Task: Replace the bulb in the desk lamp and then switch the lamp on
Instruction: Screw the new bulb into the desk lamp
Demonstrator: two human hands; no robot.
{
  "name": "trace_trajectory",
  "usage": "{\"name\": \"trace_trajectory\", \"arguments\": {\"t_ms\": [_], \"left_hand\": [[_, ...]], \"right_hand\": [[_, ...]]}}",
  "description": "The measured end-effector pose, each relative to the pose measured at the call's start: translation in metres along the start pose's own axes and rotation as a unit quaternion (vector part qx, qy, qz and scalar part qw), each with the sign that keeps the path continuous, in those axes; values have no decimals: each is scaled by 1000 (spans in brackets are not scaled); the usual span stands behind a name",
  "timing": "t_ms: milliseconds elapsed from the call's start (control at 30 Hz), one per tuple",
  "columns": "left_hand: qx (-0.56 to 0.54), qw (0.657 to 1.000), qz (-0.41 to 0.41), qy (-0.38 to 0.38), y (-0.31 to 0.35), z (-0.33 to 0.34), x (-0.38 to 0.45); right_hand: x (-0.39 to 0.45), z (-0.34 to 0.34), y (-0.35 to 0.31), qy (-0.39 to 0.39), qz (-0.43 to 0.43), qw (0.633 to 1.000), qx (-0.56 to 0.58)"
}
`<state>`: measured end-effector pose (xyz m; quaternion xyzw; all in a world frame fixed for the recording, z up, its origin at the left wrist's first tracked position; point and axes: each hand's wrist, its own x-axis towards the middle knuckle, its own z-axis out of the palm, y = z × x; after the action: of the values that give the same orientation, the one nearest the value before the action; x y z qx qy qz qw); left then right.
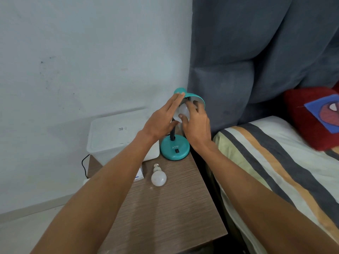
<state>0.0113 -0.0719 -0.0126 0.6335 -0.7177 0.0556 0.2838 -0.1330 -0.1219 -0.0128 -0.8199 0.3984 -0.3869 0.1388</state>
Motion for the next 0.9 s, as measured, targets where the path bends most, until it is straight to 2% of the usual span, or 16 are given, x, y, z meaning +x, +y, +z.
{"name": "trace_trajectory", "arguments": {"t_ms": [67, 133, 267, 433, 567, 633, 767, 900], "left_hand": [[-1, 1000, 2, 1, 1, -1, -1], [-3, 1000, 5, 0, 2, -1, -1], [-4, 1000, 5, 4, 3, -3, -1], [-5, 1000, 8, 5, 4, -3, -2], [-2, 1000, 2, 2, 1, -3, -1], [-5, 1000, 1, 1, 2, -3, -1], [-7, 1000, 1, 4, 3, -5, 0], [-3, 1000, 5, -1, 3, -3, -1]], "right_hand": [[0, 1, 3, -23, 0, 1000, -18], [2, -1, 4, -26, 18, 999, 17], [5, -5, -1, -20, 116, 986, 119], [-2, -6, -4, 17, 63, 994, 88], [-2, -7, -2, -15, 20, 999, 42], [0, -6, 1, -23, 36, 998, 45], [6, -6, -1, -10, 134, 988, 74], [1, -7, -3, 9, 56, 997, 46]]}}
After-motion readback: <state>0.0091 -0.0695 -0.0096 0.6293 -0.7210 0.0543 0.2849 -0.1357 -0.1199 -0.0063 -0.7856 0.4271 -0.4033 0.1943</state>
